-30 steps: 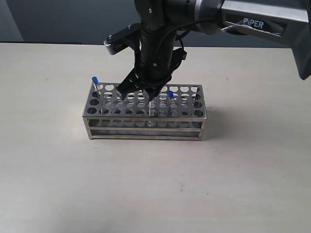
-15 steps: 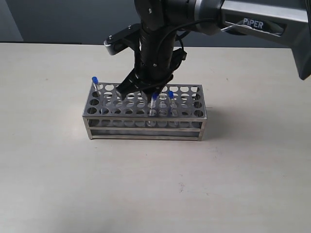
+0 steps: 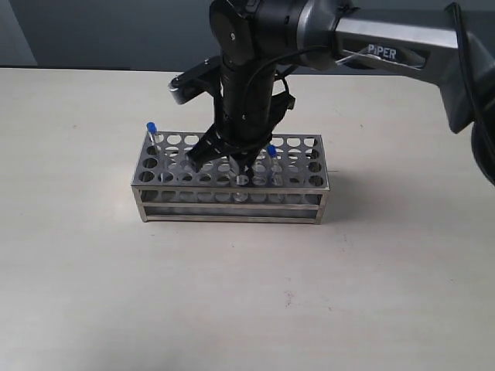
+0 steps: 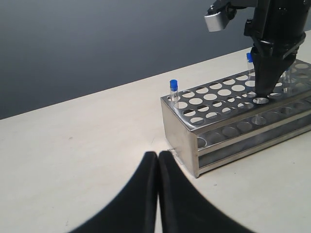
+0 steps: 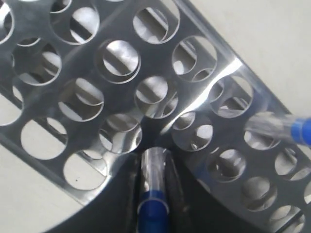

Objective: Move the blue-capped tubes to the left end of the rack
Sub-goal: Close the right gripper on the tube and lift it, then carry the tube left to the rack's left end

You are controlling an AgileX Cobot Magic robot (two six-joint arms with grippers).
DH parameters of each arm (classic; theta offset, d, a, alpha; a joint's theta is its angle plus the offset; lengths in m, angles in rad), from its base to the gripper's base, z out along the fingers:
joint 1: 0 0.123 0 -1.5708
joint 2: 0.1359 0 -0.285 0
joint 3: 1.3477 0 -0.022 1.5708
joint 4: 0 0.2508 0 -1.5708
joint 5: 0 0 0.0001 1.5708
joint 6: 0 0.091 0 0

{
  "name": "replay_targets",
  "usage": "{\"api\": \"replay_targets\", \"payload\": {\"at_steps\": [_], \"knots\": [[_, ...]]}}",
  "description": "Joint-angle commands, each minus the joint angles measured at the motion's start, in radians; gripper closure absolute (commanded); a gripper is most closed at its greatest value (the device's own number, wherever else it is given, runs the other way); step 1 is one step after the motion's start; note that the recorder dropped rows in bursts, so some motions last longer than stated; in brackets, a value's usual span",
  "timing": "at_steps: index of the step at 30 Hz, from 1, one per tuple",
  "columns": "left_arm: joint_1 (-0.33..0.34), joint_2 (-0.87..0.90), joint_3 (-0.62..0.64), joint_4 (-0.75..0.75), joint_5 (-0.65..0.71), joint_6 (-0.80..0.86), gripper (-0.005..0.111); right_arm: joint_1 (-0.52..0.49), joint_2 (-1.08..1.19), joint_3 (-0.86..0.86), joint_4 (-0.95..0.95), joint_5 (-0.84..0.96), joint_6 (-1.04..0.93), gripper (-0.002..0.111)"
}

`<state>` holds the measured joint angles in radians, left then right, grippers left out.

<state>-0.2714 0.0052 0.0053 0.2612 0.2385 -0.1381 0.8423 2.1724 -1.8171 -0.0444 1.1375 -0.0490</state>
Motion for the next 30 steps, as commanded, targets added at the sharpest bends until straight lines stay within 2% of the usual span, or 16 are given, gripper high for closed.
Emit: {"api": "replay_targets", "payload": {"at_steps": [1, 13, 18, 24, 30], "knots": [[-0.011, -0.005, -0.005, 0.0, -0.007, -0.005, 0.106, -0.003, -0.045, 0.002, -0.021, 0.004, 0.0, 0.108], [-0.011, -0.005, -0.005, 0.0, -0.007, -0.005, 0.106, -0.001, -0.18, 0.002, -0.009, 0.015, -0.009, 0.108], [-0.011, -0.005, -0.005, 0.0, -0.007, -0.005, 0.106, 0.037, -0.211, -0.007, -0.01, 0.004, -0.05, 0.108], [-0.011, -0.005, -0.005, 0.0, -0.007, -0.005, 0.106, 0.079, -0.161, -0.104, 0.026, -0.047, -0.146, 0.108], [-0.011, -0.005, -0.005, 0.0, -0.007, -0.005, 0.106, 0.079, -0.007, -0.304, 0.08, 0.058, -0.192, 0.108]]}}
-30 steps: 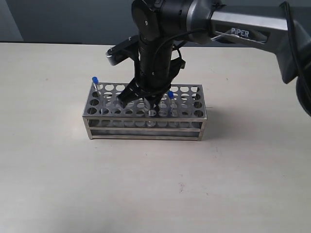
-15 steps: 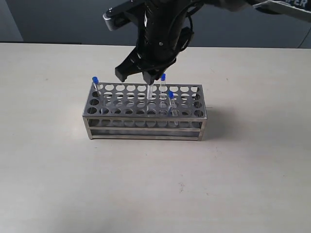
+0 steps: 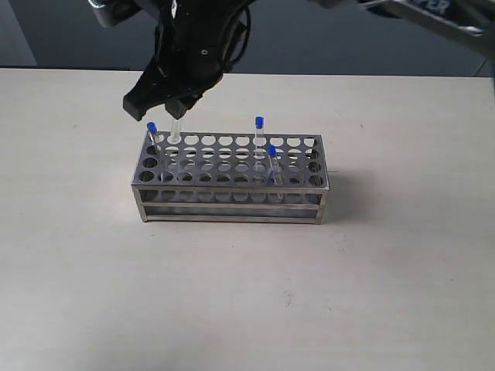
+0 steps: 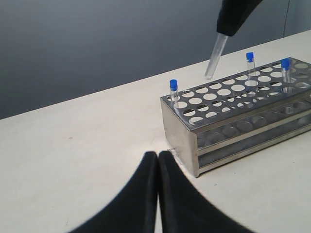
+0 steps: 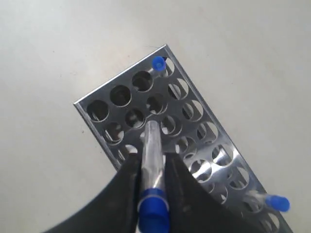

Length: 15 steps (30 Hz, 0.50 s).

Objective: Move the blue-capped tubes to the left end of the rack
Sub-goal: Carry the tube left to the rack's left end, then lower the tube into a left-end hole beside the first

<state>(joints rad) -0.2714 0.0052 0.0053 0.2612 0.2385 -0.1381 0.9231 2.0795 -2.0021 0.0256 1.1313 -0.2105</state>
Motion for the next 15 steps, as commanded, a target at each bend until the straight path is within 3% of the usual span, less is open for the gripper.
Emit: {"api": "replay_targets", "payload": {"at_steps": [1, 6, 15], "knots": [[-0.011, -0.005, -0.005, 0.0, -0.007, -0.005, 0.106, -0.002, 0.112, -0.154, 0.019, 0.084, -0.043, 0.108], [-0.011, -0.005, -0.005, 0.0, -0.007, -0.005, 0.106, -0.002, 0.201, -0.263, 0.053, 0.09, -0.066, 0.108], [-0.011, -0.005, -0.005, 0.0, -0.007, -0.005, 0.106, -0.002, 0.251, -0.275, 0.053, 0.09, -0.07, 0.108]]}}
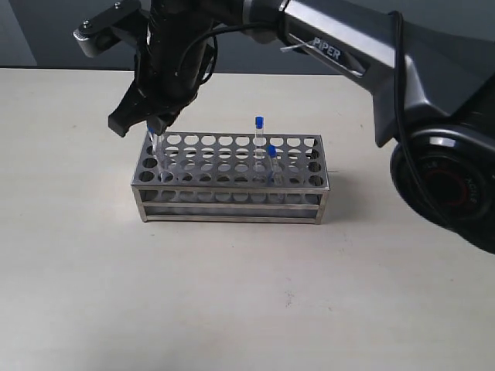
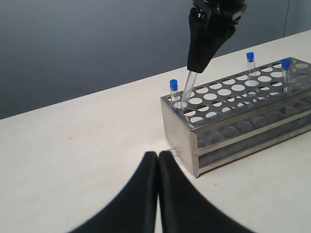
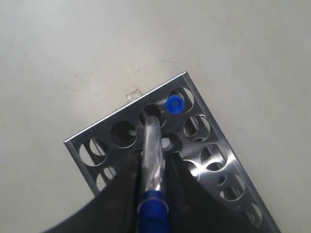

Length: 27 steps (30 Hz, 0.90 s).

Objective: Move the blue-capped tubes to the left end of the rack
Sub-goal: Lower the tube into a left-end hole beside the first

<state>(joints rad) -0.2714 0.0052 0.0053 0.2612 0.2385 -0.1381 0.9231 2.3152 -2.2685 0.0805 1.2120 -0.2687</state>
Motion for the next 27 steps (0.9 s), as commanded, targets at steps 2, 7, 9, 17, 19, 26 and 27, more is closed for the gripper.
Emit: {"api": "replay_targets", "payload": {"at_steps": [2, 7, 9, 17, 19, 26, 27], "knots": [[-0.011, -0.005, -0.005, 0.0, -0.007, -0.005, 0.106, -0.002, 0.023, -0.008, -0.001, 0.009, -0.012, 0.108], [-0.011, -0.005, -0.005, 0.0, -0.007, -0.005, 0.106, -0.002, 0.033, -0.008, 0.001, -0.049, -0.013, 0.108], [-0.011, -0.005, -0.005, 0.0, -0.007, -0.005, 0.106, -0.002, 0.033, -0.008, 0.024, -0.081, -0.015, 0.108], [-0.011, -0.005, -0.005, 0.0, -0.007, -0.005, 0.106, -0.002, 0.033, -0.008, 0.07, -0.155, -0.024, 0.108], [-0.011, -0.005, -0.005, 0.0, -0.007, -0.005, 0.106, -0.002, 0.033, -0.008, 0.07, -0.151, -0.024, 0.108], [-0.011, -0.005, -0.005, 0.0, -0.007, -0.005, 0.106, -0.002, 0.056, -0.008, 0.123, -0.167, -0.024, 0.108], [-0.011, -0.005, -0.005, 0.0, -0.007, -0.005, 0.106, -0.002, 0.066, -0.008, 0.127, -0.153, -0.024, 0.108]]}}
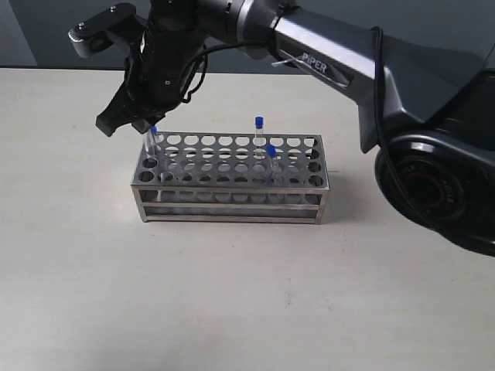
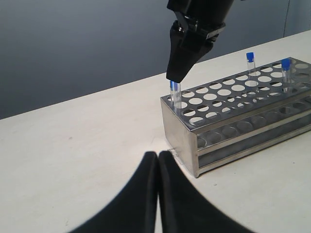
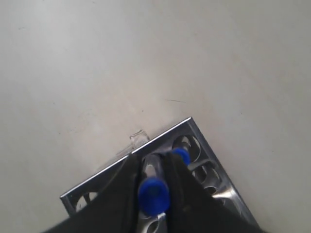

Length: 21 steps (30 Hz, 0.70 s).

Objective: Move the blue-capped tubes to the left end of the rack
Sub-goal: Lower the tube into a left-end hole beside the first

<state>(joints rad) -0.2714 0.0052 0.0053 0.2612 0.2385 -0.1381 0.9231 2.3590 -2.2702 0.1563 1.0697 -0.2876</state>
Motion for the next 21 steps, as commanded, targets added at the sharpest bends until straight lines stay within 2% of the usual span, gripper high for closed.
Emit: {"api": "replay_targets", "payload": {"at_steps": [1, 4, 6, 7, 11, 21], "knots": [[-0.011, -0.005, -0.005, 0.0, -0.007, -0.005, 0.106, -0.002, 0.04, -0.007, 0.055, 0.008, -0.005, 0.108], [-0.011, -0.005, -0.005, 0.0, -0.007, -0.005, 0.106, -0.002, 0.053, -0.007, 0.063, 0.017, -0.005, 0.107], [-0.011, -0.005, -0.005, 0.0, -0.007, -0.005, 0.106, -0.002, 0.056, -0.007, 0.087, 0.013, -0.005, 0.098], [-0.011, -0.005, -0.005, 0.0, -0.007, -0.005, 0.106, -0.002, 0.058, -0.007, 0.092, 0.011, -0.005, 0.086], [-0.011, -0.005, -0.005, 0.0, -0.007, -0.005, 0.106, -0.002, 0.047, -0.009, 0.092, 0.033, 0.006, 0.063], [-0.011, -0.005, -0.005, 0.0, -0.007, -0.005, 0.106, -0.004, -0.089, -0.009, -0.013, 0.085, 0.077, 0.064]]}}
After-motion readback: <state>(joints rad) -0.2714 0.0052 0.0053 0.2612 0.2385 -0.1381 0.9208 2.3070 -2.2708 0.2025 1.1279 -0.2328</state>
